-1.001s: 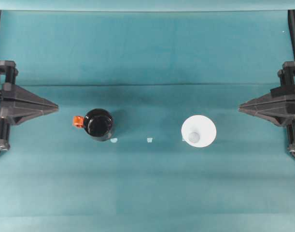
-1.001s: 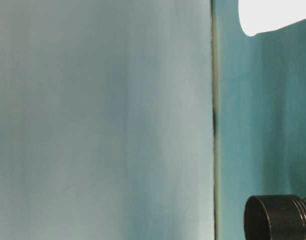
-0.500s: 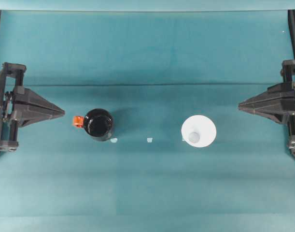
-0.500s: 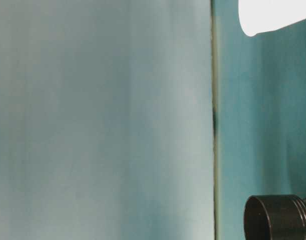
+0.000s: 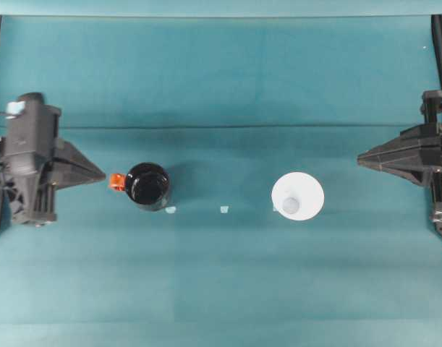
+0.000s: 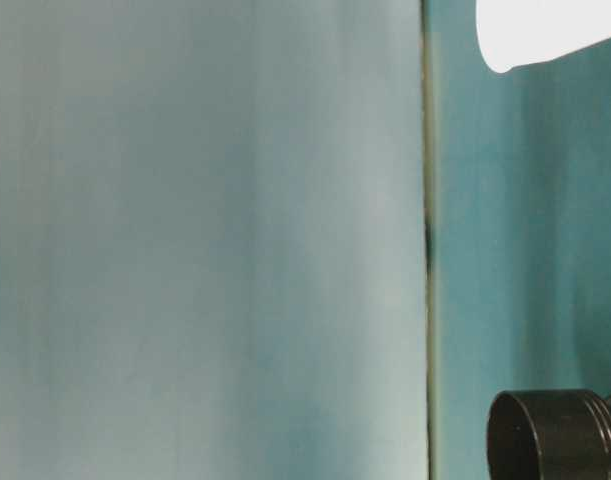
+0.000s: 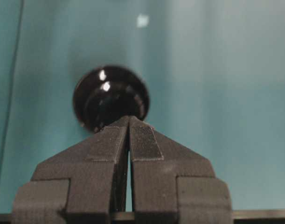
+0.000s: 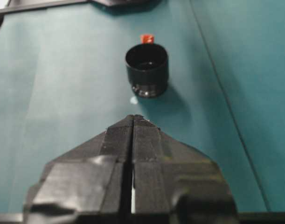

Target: Put the paper cup into the moved red handle cup holder.

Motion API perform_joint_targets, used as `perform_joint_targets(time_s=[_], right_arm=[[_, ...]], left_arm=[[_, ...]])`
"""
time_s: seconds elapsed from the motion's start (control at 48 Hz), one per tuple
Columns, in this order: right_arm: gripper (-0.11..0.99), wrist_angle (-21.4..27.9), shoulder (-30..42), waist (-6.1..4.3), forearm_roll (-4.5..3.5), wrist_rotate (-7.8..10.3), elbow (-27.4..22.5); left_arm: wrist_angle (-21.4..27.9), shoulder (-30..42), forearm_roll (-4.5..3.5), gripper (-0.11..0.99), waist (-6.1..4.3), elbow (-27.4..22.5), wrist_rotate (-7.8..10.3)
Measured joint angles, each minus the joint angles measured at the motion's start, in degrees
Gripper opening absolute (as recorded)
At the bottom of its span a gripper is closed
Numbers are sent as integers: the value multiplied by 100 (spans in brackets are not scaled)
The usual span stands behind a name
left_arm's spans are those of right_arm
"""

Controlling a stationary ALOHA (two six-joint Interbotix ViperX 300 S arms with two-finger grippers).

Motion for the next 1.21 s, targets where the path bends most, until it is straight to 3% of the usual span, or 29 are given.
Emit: perform_joint_targets(time_s=[0.167, 0.229, 0.334, 0.479, 0.563, 0.771, 1.209], right_arm=[[-11, 9, 0, 0, 0, 9, 0], [-11, 9, 0, 0, 0, 9, -9], [-11, 9, 0, 0, 0, 0, 0], [-11, 9, 0, 0, 0, 9, 0], [-11, 18, 0, -9, 0, 9, 0], [-11, 18, 0, -9, 0, 9, 0], [-11, 18, 0, -9, 0, 9, 0]], left_arm=[[44, 246, 0, 3, 26, -79, 0], [62, 316, 0, 9, 26, -97, 0], [158, 413, 0, 34, 26, -114, -26], [237, 483, 9, 79, 35, -149, -70], [272, 527, 9, 94, 26, -167, -62], [475, 765, 26, 95, 88, -193, -62], [527, 1951, 26, 95, 272, -299, -9]])
